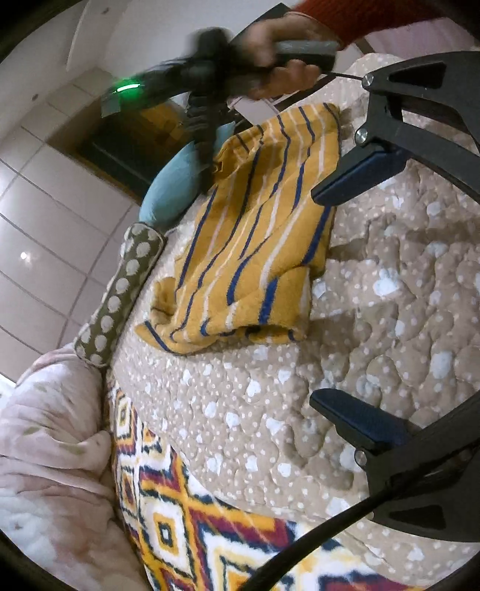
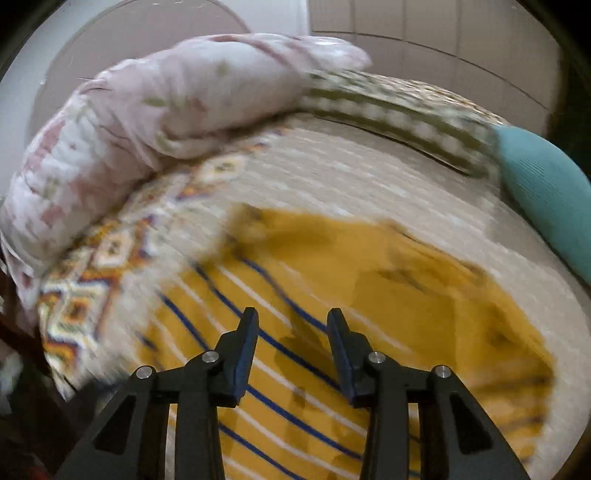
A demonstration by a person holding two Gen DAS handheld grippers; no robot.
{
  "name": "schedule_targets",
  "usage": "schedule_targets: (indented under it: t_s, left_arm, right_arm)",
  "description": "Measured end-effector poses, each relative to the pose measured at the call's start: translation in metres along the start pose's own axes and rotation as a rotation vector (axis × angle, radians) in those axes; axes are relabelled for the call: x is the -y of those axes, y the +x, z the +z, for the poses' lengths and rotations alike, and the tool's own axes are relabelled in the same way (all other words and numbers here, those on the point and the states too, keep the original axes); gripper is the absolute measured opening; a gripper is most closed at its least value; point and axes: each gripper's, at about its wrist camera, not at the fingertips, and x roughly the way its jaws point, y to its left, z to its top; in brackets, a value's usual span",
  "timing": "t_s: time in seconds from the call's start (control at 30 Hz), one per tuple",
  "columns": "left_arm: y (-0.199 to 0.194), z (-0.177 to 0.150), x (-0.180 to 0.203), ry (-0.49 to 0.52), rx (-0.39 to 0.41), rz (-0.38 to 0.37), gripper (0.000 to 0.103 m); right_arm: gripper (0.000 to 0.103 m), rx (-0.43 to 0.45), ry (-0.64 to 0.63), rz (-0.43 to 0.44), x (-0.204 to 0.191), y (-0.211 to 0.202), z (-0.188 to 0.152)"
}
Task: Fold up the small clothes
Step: 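Move the right tool down to the side edge of the yellow sweater, then close the right tool on the sweater side edge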
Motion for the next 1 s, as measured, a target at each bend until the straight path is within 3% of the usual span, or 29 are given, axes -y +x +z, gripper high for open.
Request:
schedule_targets:
  t_s: [0.1,0.17,0.23,0.27,0.3,0.33,0.4,0.47,0.57,0.77,0.87,1.0]
  left_arm:
    - [0.000,0.015,-0.010,-0.059,-0.016,-0.033,0.097]
    - [0.005,0.033,-0.019,-0.107,-0.034,-0.003,0.097]
    - [0.019,0.052,-0.025,-0.087,-0.084,0.070,0.097]
    - [0.026,0.058,-0.028,-0.067,-0.108,0.142,0.097]
    - [0.038,0.065,-0.034,-0.042,-0.149,0.258,0.096]
    - [0.044,0.069,-0.037,-0.028,-0.171,0.292,0.094]
    - [0.049,0.079,-0.040,0.003,-0.194,0.358,0.091]
    - [0.048,0.091,-0.040,0.037,-0.168,0.464,0.091]
    - [0.044,0.108,-0.047,0.048,-0.124,0.592,0.091]
    - [0.022,0.110,-0.047,-0.075,-0.094,0.424,0.091]
    - [0.016,0.089,-0.034,-0.081,-0.096,0.357,0.091]
    - [-0.002,0.057,-0.025,-0.111,-0.087,0.328,0.091]
  right_arm:
    - [0.043,-0.045,0.075,-0.136,0.068,-0.003,-0.029]
    - [0.042,-0.070,0.177,-0.285,0.128,0.001,-0.042]
    - [0.042,-0.077,0.333,-0.344,0.182,0.000,-0.053]
    - [0.051,-0.062,0.442,-0.365,0.210,-0.006,-0.062]
    - [0.057,-0.024,0.541,-0.344,0.232,-0.015,-0.073]
    - [0.060,0.010,0.606,-0.288,0.245,-0.023,-0.082]
    - [0.060,0.037,0.609,-0.270,0.247,-0.035,-0.090]
    - [0.060,0.050,0.502,-0.339,0.230,-0.049,-0.096]
    - [0.060,0.066,0.412,-0.357,0.221,-0.070,-0.112]
    - [0.061,0.139,0.385,-0.257,0.205,-0.099,-0.125]
    - [0.061,0.163,0.356,-0.126,0.174,-0.099,-0.111]
    - [0.061,0.134,0.245,0.038,0.108,-0.083,-0.091]
